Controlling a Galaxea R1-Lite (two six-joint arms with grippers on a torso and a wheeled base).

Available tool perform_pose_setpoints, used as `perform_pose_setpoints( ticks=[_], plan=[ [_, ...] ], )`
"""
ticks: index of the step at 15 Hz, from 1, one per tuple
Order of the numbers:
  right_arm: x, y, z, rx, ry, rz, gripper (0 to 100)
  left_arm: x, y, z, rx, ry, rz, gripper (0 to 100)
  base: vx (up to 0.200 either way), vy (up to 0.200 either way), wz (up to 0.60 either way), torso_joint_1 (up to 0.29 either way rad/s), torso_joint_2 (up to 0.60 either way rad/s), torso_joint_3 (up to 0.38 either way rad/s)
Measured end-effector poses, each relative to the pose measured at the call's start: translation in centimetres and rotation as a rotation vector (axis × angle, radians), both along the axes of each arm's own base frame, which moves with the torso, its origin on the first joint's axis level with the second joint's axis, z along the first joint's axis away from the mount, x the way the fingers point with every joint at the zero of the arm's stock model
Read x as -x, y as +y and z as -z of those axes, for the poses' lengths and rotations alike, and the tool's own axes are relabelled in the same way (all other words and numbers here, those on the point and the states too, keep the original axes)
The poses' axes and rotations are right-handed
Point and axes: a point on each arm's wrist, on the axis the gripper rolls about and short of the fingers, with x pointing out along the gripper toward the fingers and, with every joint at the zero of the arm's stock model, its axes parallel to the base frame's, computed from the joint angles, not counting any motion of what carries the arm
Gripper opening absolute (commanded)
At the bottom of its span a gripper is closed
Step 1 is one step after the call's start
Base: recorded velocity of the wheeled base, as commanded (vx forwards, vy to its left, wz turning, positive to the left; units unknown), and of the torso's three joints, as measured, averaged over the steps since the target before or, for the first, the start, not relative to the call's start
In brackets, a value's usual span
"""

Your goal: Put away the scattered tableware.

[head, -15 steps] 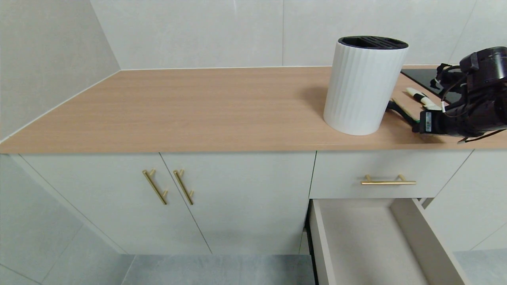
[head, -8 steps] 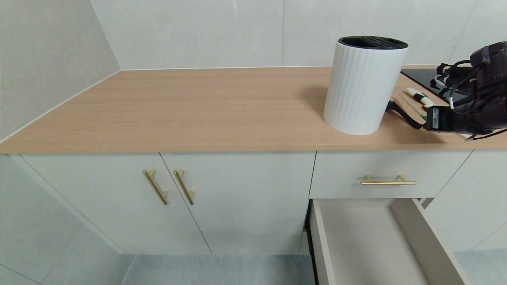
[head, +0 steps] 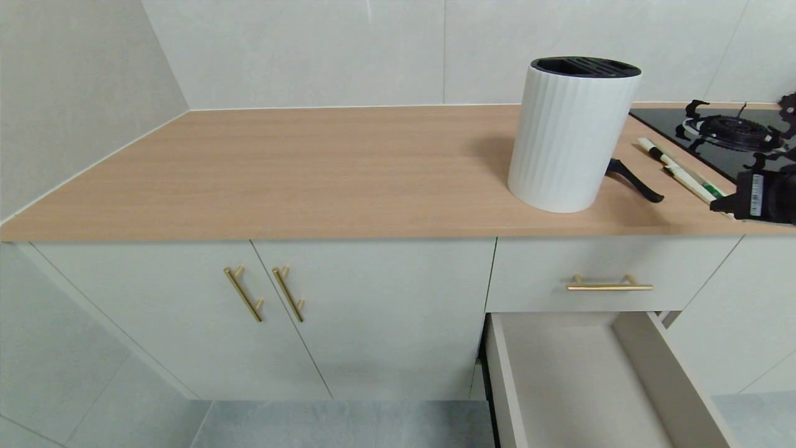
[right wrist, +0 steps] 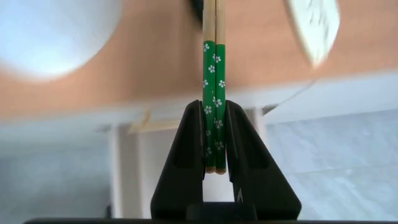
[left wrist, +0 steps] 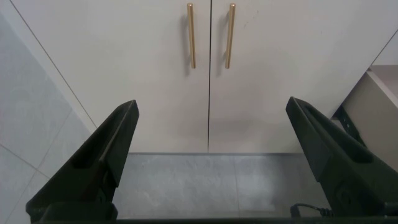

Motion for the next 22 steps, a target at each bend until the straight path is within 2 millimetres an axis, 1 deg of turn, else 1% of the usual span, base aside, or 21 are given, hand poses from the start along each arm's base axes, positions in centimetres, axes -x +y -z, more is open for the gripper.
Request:
perform_pose_setpoints(
  ticks=[3,5,6,8,9,11,15,18,22],
  plan=[
    [5.6,-0.1,0.4,-0.017,-0.001,-0.044,0,0.0,0.0,0.0,0.000,0.000,-0.001,100,0.000,0.000,0.00,0.000,0.00,0.000],
    [8.8,-0.1,0.9,-0.023,0.023,-0.096,0,0.0,0.0,0.0,0.000,0.000,0.000,100,0.000,0.000,0.00,0.000,0.00,0.000],
    [10.0,0.0,1.2,-0.001,0.023,-0.162,0,0.0,0.0,0.0,0.000,0.000,-0.001,100,0.000,0.000,0.00,0.000,0.00,0.000],
    [11.6,0.0,2.4,0.100,0.027,-0.270,0,0.0,0.0,0.0,0.000,0.000,-0.001,100,0.000,0.000,0.00,0.000,0.00,0.000],
    [12.0,0.1,3.2,0.139,0.044,-0.308,0,0.0,0.0,0.0,0.000,0.000,0.000,100,0.000,0.000,0.00,0.000,0.00,0.000],
    [12.2,0.3,4.6,0.182,0.078,-0.367,0,0.0,0.0,0.0,0.000,0.000,0.000,100,0.000,0.000,0.00,0.000,0.00,0.000],
    [11.3,0.9,6.8,0.213,0.174,-0.445,0,0.0,0.0,0.0,0.000,0.000,0.000,100,0.000,0.000,0.00,0.000,0.00,0.000],
    [10.6,1.3,7.9,0.231,0.197,-0.487,0,0.0,0.0,0.0,0.000,0.000,0.000,100,0.000,0.000,0.00,-0.118,0.31,0.186],
    [10.3,1.9,9.0,0.234,0.236,-0.533,0,0.0,0.0,0.0,0.000,0.000,-0.001,100,0.000,0.000,0.00,-0.166,0.45,0.275]
  ],
)
